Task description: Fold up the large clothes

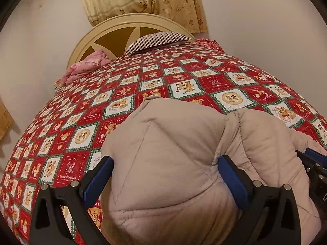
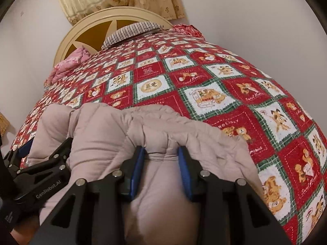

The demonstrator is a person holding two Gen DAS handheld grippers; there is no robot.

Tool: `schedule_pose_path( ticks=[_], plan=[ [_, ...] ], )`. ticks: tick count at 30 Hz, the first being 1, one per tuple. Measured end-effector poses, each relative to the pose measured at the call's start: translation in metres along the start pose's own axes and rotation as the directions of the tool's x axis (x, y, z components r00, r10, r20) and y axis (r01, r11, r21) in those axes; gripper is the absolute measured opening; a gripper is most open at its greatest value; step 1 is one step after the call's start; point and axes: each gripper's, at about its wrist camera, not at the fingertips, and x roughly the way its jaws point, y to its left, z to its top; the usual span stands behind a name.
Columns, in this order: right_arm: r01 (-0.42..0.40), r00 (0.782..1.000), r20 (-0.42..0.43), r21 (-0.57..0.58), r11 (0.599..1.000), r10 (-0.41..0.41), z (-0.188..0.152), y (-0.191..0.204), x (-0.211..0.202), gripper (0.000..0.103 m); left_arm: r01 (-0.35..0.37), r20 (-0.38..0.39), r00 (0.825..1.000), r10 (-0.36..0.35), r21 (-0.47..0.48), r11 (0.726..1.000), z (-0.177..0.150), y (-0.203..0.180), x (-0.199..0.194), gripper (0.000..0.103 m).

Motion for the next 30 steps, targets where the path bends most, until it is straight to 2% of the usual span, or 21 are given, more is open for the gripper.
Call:
schedule_pose_path(
  ticks=[30],
  plan=[
    [0.038, 0.999, -0.025, -0.02, 0.999, -0.039, 0.001, 0.004, 0.015, 0.038, 0.013, -0.04, 0.999, -0.013, -0.006, 1.0, -0.002, 0.0, 0.013, 0.102]
  ],
)
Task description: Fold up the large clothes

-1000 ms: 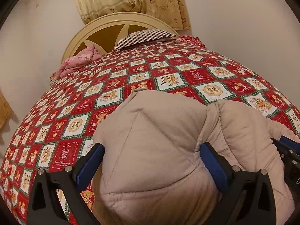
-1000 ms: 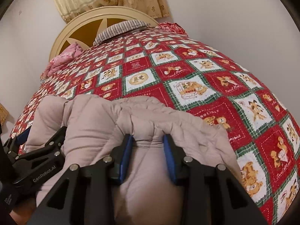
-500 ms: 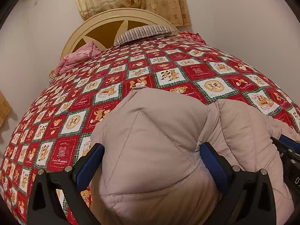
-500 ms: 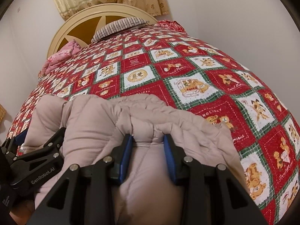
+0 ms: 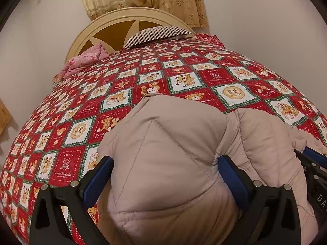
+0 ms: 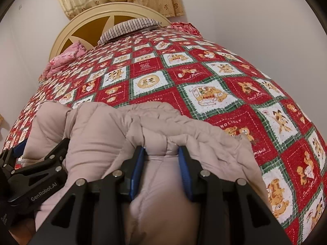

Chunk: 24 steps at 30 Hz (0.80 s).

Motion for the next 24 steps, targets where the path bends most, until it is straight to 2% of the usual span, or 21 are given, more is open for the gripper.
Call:
schedule_pose_path(
  ticks=[24],
  plan=[
    [0.029, 1.0, -0.011, -0.025, 0.999, -0.029, 0.0003, 0.0053, 0.0041, 0.038, -0.001, -0.001, 1.0, 0.001, 0.001, 1.0, -0.0005, 0.0003, 0.0011, 0.102]
  ],
)
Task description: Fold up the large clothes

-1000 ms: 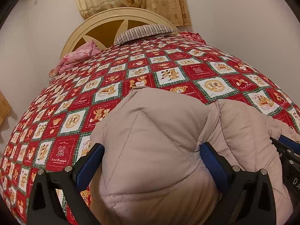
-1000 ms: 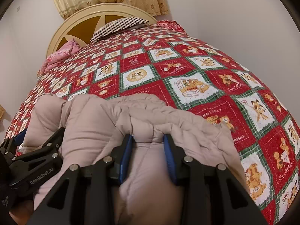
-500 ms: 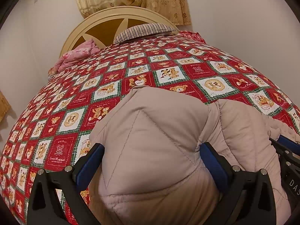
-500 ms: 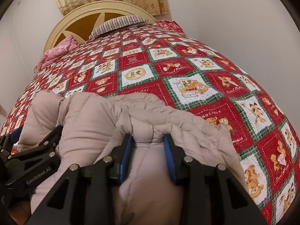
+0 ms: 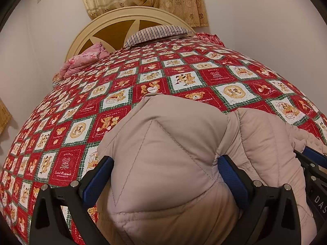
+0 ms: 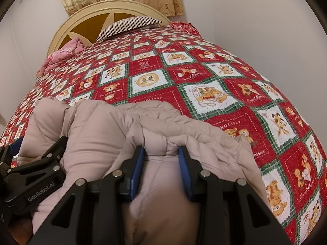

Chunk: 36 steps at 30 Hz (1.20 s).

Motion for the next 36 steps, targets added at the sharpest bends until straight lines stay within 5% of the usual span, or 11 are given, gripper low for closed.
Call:
schedule_pose_path(
  ticks=[9, 11, 13, 15, 18, 21, 24, 27, 32, 34, 36],
  plan=[
    [-0.018, 1.0, -0.016, -0.005, 1.0, 0.018, 0.006, -0.001, -0.002, 0.039, 0.079, -0.043, 0.996, -0.079, 0.005, 0.997, 0.002, 0.009, -0.005, 0.102],
    [-0.093, 0.995, -0.025, 0.003, 0.996, 0.093, 0.01, -0.007, -0.013, 0.048, 0.184, -0.039, 0.982, -0.185, -0.028, 0.983, -0.002, 0.03, -0.026, 0.102],
    [-0.208, 0.978, 0.001, 0.035, 0.977, 0.208, 0.014, -0.023, -0.04, 0.085, 0.277, 0.04, 0.961, -0.275, -0.071, 0.958, -0.014, 0.059, -0.055, 0.102],
    [-0.244, 0.967, 0.081, 0.052, 0.968, 0.24, 0.016, -0.043, -0.071, 0.103, 0.34, 0.048, 0.94, -0.337, -0.066, 0.938, -0.032, 0.079, -0.068, 0.102],
    [-0.232, 0.972, 0.047, 0.049, 0.971, 0.23, 0.016, -0.069, -0.075, 0.103, 0.43, 0.002, 0.902, -0.432, -0.117, 0.895, -0.055, 0.096, -0.062, 0.102],
    [-0.226, 0.973, -0.028, 0.086, 0.97, 0.229, 0.006, -0.095, -0.056, 0.102, 0.548, 0.003, 0.826, -0.563, -0.236, 0.803, -0.072, 0.105, -0.051, 0.102],
    [-0.331, 0.936, -0.08, 0.143, 0.933, 0.344, -0.005, -0.11, -0.038, 0.101, 0.613, 0.003, 0.77, -0.638, -0.279, 0.739, -0.077, 0.099, -0.042, 0.102],
    [-0.418, 0.895, -0.086, 0.184, 0.89, 0.438, -0.011, -0.115, -0.023, 0.1, 0.633, 0.01, 0.755, -0.655, -0.272, 0.725, -0.077, 0.09, -0.036, 0.102],
    [-0.529, 0.823, -0.095, 0.231, 0.817, 0.56, -0.014, -0.111, -0.002, 0.096, 0.68, -0.014, 0.696, -0.718, -0.311, 0.664, -0.071, 0.083, -0.022, 0.102],
    [-0.602, 0.761, -0.104, 0.253, 0.757, 0.64, -0.015, -0.106, 0.0, 0.059, 0.682, 0.001, 0.702, -0.712, -0.289, 0.672, -0.069, 0.079, -0.031, 0.093],
    [-0.627, 0.74, -0.092, 0.262, 0.733, 0.666, -0.018, -0.101, -0.005, 0.043, 0.679, 0.018, 0.719, -0.695, -0.235, 0.695, -0.065, 0.076, -0.049, 0.075]
  ],
)
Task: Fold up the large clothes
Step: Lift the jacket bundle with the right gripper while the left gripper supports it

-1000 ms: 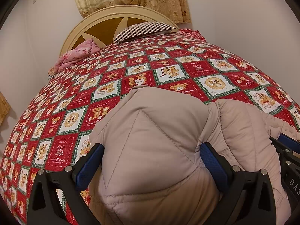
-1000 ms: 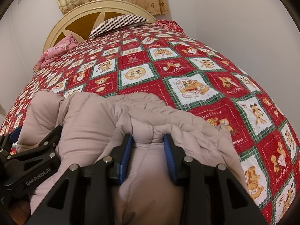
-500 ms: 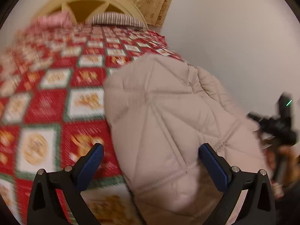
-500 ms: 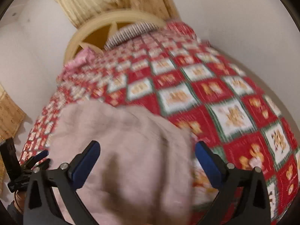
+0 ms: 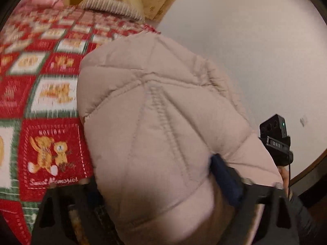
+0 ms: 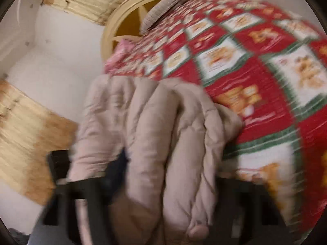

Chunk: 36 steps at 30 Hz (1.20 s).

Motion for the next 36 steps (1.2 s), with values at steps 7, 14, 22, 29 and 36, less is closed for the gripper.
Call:
schedule_pose_path(
  ticks=[7, 14, 22, 29, 36],
  plan=[
    [-0.048, 0.998, 0.035, -0.007, 0.999, 0.049, -0.013, 0.042, -0.002, 0.024, -0.072, 0.078, 0.995, 0.064, 0.093, 0.993, 0.006, -0.019, -0.08, 0.045],
    [-0.179, 0.983, 0.014, -0.098, 0.979, 0.181, -0.018, 0.136, 0.049, 0.023, -0.224, 0.193, 0.96, 0.204, 0.089, 0.97, 0.002, 0.007, -0.189, 0.043],
    [-0.307, 0.949, -0.117, -0.154, 0.939, 0.291, -0.033, 0.23, 0.153, 0.022, -0.372, 0.267, 0.892, 0.364, -0.02, 0.928, -0.021, 0.063, -0.283, 0.042],
    [-0.36, 0.922, -0.223, -0.193, 0.913, 0.316, -0.06, 0.288, 0.204, 0.022, -0.429, 0.287, 0.852, 0.438, -0.1, 0.898, -0.042, 0.118, -0.327, 0.042],
    [-0.347, 0.915, -0.292, -0.21, 0.914, 0.28, -0.084, 0.307, 0.237, 0.022, -0.462, 0.224, 0.845, 0.485, -0.15, 0.874, -0.069, 0.164, -0.331, 0.042]
  ],
)
